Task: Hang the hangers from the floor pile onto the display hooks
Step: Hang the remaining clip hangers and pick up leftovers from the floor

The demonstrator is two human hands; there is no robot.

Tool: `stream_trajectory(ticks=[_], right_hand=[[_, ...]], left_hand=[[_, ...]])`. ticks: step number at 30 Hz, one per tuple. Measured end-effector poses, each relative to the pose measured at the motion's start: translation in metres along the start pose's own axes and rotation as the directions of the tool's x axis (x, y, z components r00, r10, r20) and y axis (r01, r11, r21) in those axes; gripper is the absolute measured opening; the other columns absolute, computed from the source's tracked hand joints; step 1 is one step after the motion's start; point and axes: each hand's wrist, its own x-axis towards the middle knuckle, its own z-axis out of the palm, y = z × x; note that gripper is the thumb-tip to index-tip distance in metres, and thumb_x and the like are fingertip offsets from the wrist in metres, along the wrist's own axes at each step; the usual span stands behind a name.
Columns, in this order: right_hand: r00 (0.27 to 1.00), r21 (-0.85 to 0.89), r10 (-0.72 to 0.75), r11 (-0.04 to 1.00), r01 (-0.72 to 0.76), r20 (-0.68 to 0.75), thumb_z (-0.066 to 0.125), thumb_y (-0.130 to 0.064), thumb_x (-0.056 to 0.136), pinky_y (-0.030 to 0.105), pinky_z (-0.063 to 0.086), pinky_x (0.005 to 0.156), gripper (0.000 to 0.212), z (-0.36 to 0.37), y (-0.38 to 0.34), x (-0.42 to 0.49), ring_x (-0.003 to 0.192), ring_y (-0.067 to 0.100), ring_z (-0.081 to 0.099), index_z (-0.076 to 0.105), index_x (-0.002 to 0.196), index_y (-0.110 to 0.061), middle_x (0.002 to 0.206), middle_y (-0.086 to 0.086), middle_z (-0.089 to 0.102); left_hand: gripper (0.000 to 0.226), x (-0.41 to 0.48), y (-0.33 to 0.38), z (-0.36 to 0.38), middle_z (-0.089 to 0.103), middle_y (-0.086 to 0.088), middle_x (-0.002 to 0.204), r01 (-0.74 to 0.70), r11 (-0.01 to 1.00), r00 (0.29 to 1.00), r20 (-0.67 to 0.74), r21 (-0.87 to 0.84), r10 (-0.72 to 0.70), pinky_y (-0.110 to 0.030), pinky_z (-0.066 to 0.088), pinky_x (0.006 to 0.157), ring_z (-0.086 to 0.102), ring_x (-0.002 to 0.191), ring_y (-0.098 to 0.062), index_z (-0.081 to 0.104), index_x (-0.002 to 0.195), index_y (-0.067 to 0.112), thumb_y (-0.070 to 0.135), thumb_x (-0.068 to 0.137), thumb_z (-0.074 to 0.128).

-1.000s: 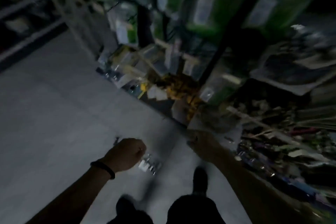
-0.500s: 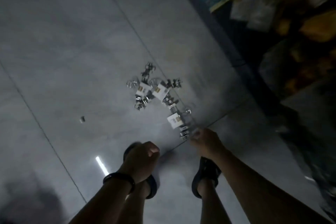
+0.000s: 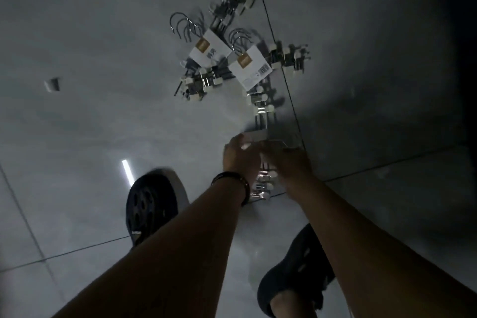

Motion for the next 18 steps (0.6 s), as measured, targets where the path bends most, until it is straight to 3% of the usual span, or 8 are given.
stream_trajectory(ticks=[2, 4, 5, 8, 9, 13, 16, 18], right_hand=[[0.992, -0.023, -0.039, 0.999, 0.042, 0.120, 0.074, -0.055, 0.086, 0.030, 0.059, 0.063, 0.041, -0.001, 0.000, -0.007, 0.081, 0.021, 0.077, 0.081, 0.098, -0.016, 0.089, 0.004, 0.079], [0.980, -0.115, -0.118, 0.984, 0.137, 0.158, 0.058, -0.057, 0.099, 0.021, 0.050, 0.058, 0.043, -0.006, -0.004, -0.024, 0.079, 0.018, 0.075, 0.079, 0.100, -0.020, 0.088, 0.001, 0.078], [0.977, -0.176, -0.148, 0.969, 0.174, 0.153, 0.055, -0.061, 0.099, 0.024, 0.049, 0.058, 0.049, -0.010, -0.006, -0.033, 0.077, 0.021, 0.074, 0.079, 0.097, -0.018, 0.085, 0.005, 0.077], [0.979, -0.207, -0.168, 0.960, 0.189, 0.118, 0.059, -0.057, 0.099, 0.040, 0.055, 0.056, 0.051, -0.019, -0.014, -0.057, 0.068, 0.031, 0.072, 0.072, 0.079, -0.011, 0.074, 0.019, 0.070], [0.976, -0.262, -0.185, 0.942, 0.208, 0.112, 0.056, -0.052, 0.102, 0.037, 0.053, 0.053, 0.050, -0.024, -0.018, -0.066, 0.063, 0.027, 0.070, 0.068, 0.073, -0.012, 0.069, 0.016, 0.067], [0.955, -0.429, -0.271, 0.853, 0.298, 0.123, 0.049, -0.047, 0.105, 0.023, 0.049, 0.047, 0.045, -0.055, -0.039, -0.095, 0.058, 0.015, 0.071, 0.070, 0.080, -0.017, 0.071, 0.004, 0.072], [0.925, -0.421, -0.362, 0.826, 0.374, 0.113, 0.050, -0.050, 0.104, 0.017, 0.052, 0.055, 0.036, -0.064, -0.053, -0.097, 0.071, 0.009, 0.072, 0.071, 0.097, -0.021, 0.087, -0.003, 0.073], [0.913, -0.354, -0.403, 0.847, 0.398, 0.063, 0.053, -0.041, 0.105, 0.010, 0.046, 0.049, 0.028, -0.062, -0.066, -0.091, 0.061, -0.005, 0.065, 0.068, 0.099, -0.018, 0.083, -0.004, 0.068]], left_hand=[[0.032, 0.004, 0.000, 0.002, 0.068, -0.009, 0.122, 0.028, 0.998, 0.999, 0.024, -0.064, -0.027, -0.032, 0.058, 0.069, 0.068, 0.102, -0.024, 0.067, 0.124, 0.015, 0.021, 0.092, 0.066], [0.027, -0.007, 0.001, -0.008, 0.070, -0.010, 0.117, 0.094, 0.986, 0.995, 0.032, -0.138, -0.091, -0.042, 0.061, 0.090, 0.069, 0.102, -0.025, 0.065, 0.122, 0.015, 0.017, 0.096, 0.067], [0.023, -0.015, 0.003, -0.017, 0.071, -0.011, 0.117, 0.106, 0.986, 0.994, 0.054, -0.127, -0.099, -0.043, 0.060, 0.092, 0.069, 0.100, -0.025, 0.063, 0.121, 0.017, 0.019, 0.099, 0.066], [0.013, -0.030, 0.006, -0.050, 0.075, -0.008, 0.108, 0.128, 0.991, 0.980, 0.145, 0.047, -0.133, -0.035, 0.057, 0.071, 0.071, 0.082, -0.023, 0.067, 0.111, 0.021, 0.030, 0.103, 0.062], [0.014, -0.030, 0.010, -0.061, 0.074, -0.005, 0.108, 0.111, 0.987, 0.984, 0.123, 0.119, -0.125, -0.033, 0.056, 0.071, 0.070, 0.084, -0.022, 0.068, 0.111, 0.022, 0.032, 0.103, 0.062], [0.030, -0.013, 0.044, -0.093, 0.059, -0.005, 0.130, -0.095, 0.889, 0.981, -0.110, 0.448, 0.160, -0.037, 0.051, 0.098, 0.058, 0.117, -0.025, 0.059, 0.126, 0.024, 0.029, 0.098, 0.065], [0.051, 0.011, 0.086, -0.098, 0.045, -0.005, 0.148, -0.331, 0.650, 0.878, -0.030, 0.684, 0.478, -0.044, 0.049, 0.108, 0.042, 0.136, -0.029, 0.050, 0.141, 0.023, 0.029, 0.095, 0.068], [0.059, 0.031, 0.113, -0.091, 0.047, -0.005, 0.150, -0.429, 0.460, 0.782, 0.064, 0.778, 0.620, -0.045, 0.049, 0.109, 0.041, 0.139, -0.029, 0.047, 0.146, 0.020, 0.031, 0.092, 0.071]])
